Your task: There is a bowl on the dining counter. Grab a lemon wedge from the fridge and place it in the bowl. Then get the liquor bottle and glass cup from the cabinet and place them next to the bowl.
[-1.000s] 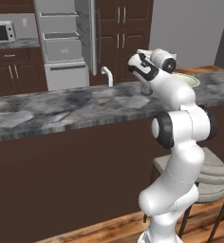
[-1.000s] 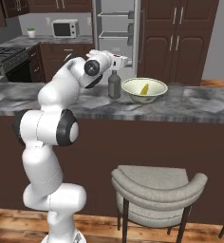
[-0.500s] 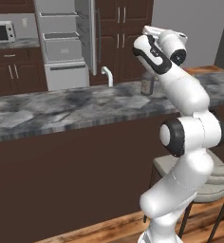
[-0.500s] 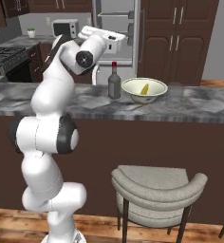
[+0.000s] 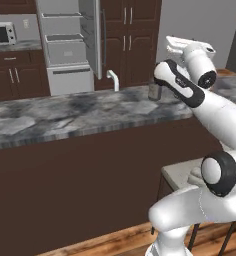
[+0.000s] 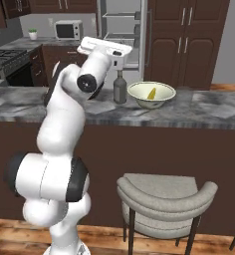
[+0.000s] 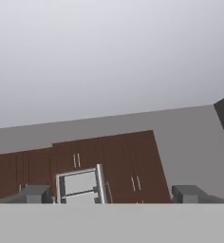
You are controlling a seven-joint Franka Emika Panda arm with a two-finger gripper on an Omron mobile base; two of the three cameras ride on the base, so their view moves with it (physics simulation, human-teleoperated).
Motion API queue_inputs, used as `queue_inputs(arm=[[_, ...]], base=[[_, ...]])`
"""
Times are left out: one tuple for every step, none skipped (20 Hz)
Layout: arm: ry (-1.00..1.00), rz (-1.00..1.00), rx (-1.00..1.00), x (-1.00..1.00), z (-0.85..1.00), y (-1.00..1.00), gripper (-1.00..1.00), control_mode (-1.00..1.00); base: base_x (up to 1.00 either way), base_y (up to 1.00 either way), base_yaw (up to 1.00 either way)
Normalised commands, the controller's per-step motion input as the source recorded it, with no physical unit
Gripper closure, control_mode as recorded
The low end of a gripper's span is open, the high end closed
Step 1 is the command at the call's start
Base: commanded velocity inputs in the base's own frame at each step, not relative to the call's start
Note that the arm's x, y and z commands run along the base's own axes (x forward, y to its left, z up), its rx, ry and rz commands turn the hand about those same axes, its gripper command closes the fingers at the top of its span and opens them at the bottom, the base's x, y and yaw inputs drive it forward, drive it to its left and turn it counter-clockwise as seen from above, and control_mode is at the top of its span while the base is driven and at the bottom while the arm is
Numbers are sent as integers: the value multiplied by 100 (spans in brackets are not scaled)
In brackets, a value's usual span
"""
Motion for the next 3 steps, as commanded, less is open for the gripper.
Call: queue_inputs(arm=[[0, 0, -3, -100, 0, 0, -100, -100], [0, 0, -3, -100, 0, 0, -100, -100], [0, 0, -3, -100, 0, 0, -100, -100]], base=[[0, 0, 0], [0, 0, 0], [0, 0, 0]])
